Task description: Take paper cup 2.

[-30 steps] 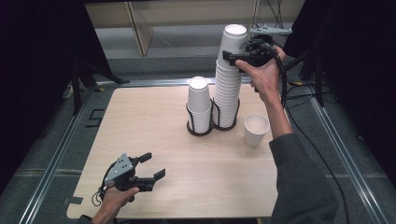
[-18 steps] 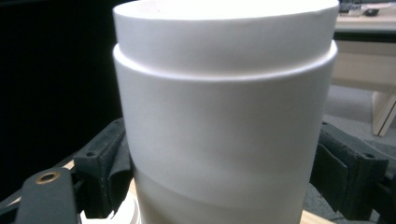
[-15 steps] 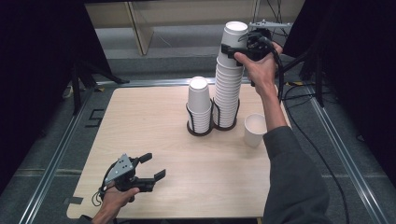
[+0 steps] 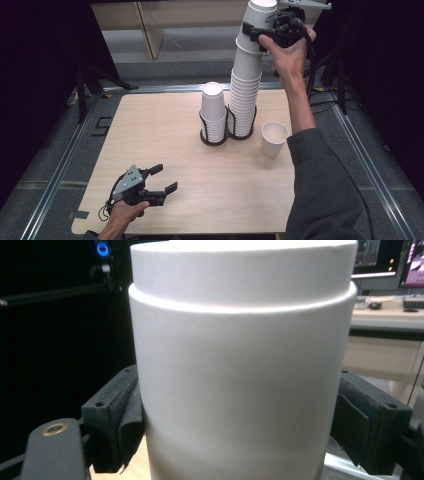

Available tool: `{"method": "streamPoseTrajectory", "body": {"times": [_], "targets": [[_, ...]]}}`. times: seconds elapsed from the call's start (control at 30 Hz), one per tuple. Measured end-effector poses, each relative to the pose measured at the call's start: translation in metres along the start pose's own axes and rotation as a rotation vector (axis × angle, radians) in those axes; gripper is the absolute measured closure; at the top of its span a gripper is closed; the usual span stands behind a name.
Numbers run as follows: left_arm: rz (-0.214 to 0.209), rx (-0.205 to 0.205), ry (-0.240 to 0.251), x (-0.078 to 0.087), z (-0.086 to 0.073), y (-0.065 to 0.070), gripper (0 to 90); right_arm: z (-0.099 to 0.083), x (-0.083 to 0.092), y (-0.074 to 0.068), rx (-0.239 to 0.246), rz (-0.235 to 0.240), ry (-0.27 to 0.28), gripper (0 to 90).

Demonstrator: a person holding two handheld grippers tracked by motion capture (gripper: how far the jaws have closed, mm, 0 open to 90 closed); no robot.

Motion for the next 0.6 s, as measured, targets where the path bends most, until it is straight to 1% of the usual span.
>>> {"method": "streamPoseTrajectory", "body": {"times": [0.03, 0.07, 0.1, 0.13, 0.17, 0.23, 0.27, 0.3, 0.33, 0.37, 0.4, 0.47, 0.53, 0.57, 0.6], "targets": [[-0.005, -0.001, 0.008, -0.001, 0.000, 0.000, 14.6, 0.002, 0.002, 0.000, 0.007, -0.004, 0.015, 17.7], [-0.004, 0.000, 0.005, 0.000, 0.000, 0.000, 14.5, 0.004, 0.005, 0.000, 0.013, -0.002, 0.023, 17.7], [-0.003, 0.000, 0.005, 0.000, 0.000, 0.000, 14.5, 0.006, 0.008, 0.000, 0.001, 0.005, 0.026, 17.7], [-0.003, 0.001, 0.005, 0.000, 0.000, 0.000, 14.5, 0.008, 0.011, 0.001, 0.000, 0.003, 0.035, 17.7], [0.006, -0.002, -0.019, 0.001, 0.000, 0.000, 14.5, 0.010, 0.015, 0.001, -0.001, -0.001, 0.041, 17.8], [0.009, 0.003, -0.019, 0.001, 0.000, 0.000, 14.5, 0.014, 0.022, 0.003, 0.003, 0.000, 0.054, 17.8], [0.009, -0.003, -0.020, 0.001, 0.000, 0.000, 14.5, 0.016, 0.026, 0.004, 0.006, -0.006, 0.062, 17.7], [0.009, -0.003, -0.020, 0.001, 0.000, 0.000, 14.5, 0.018, 0.030, 0.005, 0.002, -0.002, 0.071, 17.8], [0.009, -0.003, -0.020, 0.001, 0.000, 0.000, 14.5, 0.019, 0.034, 0.005, -0.003, 0.002, 0.074, 17.8], [0.009, -0.004, -0.021, 0.001, 0.000, 0.000, 14.5, 0.020, 0.038, 0.006, 0.005, -0.005, 0.072, 17.8], [0.009, -0.005, -0.022, 0.001, 0.000, 0.000, 14.5, 0.019, 0.042, 0.007, 0.026, -0.017, 0.067, 17.8], [0.008, -0.005, -0.022, 0.001, 0.000, 0.000, 14.5, 0.016, 0.049, 0.008, 0.016, -0.015, 0.057, 17.8], [0.008, -0.006, -0.022, 0.001, 0.000, 0.000, 14.5, 0.010, 0.056, 0.010, 0.022, -0.017, 0.052, 17.8], [0.010, 0.002, -0.017, 0.000, 0.000, 0.001, 14.5, 0.007, 0.060, 0.010, 0.022, -0.017, 0.046, 17.8], [0.011, 0.002, -0.018, 0.000, 0.000, 0.000, 14.5, 0.002, 0.063, 0.011, 0.026, -0.017, 0.041, 17.8]]}}
Point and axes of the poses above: each handheld gripper's, and its own axes: x roughly backward along the jaws, z roughly out of its top, y roughly to its right, the point moved 1 cm from there along -x, roughly forward along the jaws, and after that the axes turned 7 degrees about -x, right-handed, at the moved point
